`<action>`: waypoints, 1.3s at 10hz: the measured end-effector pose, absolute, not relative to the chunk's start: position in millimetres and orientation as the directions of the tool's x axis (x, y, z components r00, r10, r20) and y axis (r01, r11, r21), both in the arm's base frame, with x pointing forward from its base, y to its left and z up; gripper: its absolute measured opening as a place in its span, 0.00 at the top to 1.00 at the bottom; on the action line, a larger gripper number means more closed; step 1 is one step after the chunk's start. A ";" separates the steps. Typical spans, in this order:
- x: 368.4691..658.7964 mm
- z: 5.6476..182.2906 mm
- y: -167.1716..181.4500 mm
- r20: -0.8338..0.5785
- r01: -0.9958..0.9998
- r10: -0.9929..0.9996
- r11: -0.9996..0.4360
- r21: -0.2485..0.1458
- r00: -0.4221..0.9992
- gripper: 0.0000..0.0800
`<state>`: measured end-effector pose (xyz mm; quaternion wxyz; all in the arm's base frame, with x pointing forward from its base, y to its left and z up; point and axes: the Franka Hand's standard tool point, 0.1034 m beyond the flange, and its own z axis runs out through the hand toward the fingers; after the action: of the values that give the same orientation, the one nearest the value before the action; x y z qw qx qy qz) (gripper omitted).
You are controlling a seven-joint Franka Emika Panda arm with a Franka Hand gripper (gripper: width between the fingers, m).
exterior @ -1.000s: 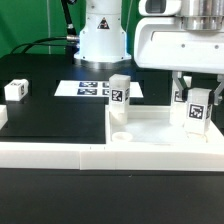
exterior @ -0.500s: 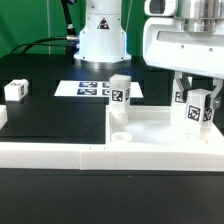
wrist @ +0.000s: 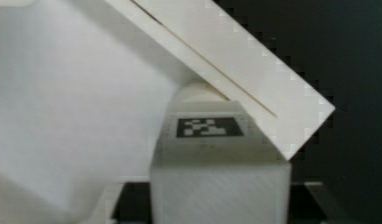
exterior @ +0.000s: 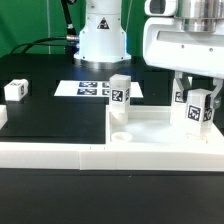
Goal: Assemble square table
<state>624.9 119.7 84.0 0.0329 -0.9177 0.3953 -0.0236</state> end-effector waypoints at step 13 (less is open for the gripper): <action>626.6 82.7 117.3 -0.098 -0.968 -0.966 -0.232 -0.097 0.241 0.29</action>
Offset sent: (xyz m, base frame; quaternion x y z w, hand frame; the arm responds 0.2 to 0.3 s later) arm 0.0088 -0.0029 -0.0025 -0.0237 0.0253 0.3060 0.9514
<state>626.6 117.3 82.7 0.0683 -0.7848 0.6159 0.0085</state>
